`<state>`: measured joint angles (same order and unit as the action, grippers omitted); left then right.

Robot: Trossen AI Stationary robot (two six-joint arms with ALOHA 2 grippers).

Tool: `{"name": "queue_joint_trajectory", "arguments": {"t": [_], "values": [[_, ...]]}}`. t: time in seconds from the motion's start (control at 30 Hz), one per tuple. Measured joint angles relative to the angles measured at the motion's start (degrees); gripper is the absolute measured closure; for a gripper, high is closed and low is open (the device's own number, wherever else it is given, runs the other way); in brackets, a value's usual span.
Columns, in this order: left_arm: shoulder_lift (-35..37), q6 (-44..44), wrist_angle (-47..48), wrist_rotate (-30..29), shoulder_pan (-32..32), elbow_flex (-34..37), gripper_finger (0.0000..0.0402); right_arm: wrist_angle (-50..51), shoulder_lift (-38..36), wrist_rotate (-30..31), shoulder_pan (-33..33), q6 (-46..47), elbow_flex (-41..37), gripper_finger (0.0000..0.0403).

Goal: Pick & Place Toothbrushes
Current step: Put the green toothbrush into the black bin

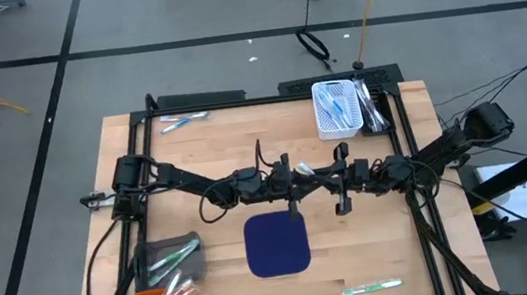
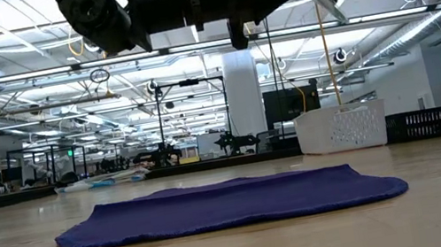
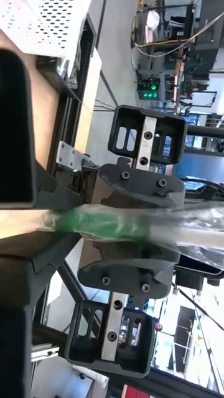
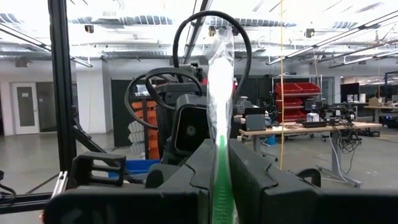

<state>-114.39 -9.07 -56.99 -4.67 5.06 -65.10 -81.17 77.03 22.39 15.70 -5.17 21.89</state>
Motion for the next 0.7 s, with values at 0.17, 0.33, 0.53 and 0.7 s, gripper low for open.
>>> {"name": "queue_joint_trajectory", "arguments": {"t": [0.17, 0.33, 0.53, 0.7], "values": [[0.0, -0.09, 0.26, 0.07, 0.0, 0.0, 0.0382, 0.37, 0.0, -0.02, 0.01, 0.0, 0.0, 0.0382], [0.0, -0.1, 0.62, 0.11, 0.07, 0.0, 0.0385, 1.01, 0.0, -0.11, 0.02, -0.04, 0.0, 0.0348], [0.02, -0.12, 2.59, 0.1, 0.7, -0.09, 0.0392, 1.42, 0.02, -0.11, 0.04, -0.1, 0.0, 0.029], [1.85, -0.44, 9.76, -0.29, 0.75, 0.07, 0.0398, 1.42, 0.02, -0.09, 0.13, -0.17, 0.0, 0.0265]]}}
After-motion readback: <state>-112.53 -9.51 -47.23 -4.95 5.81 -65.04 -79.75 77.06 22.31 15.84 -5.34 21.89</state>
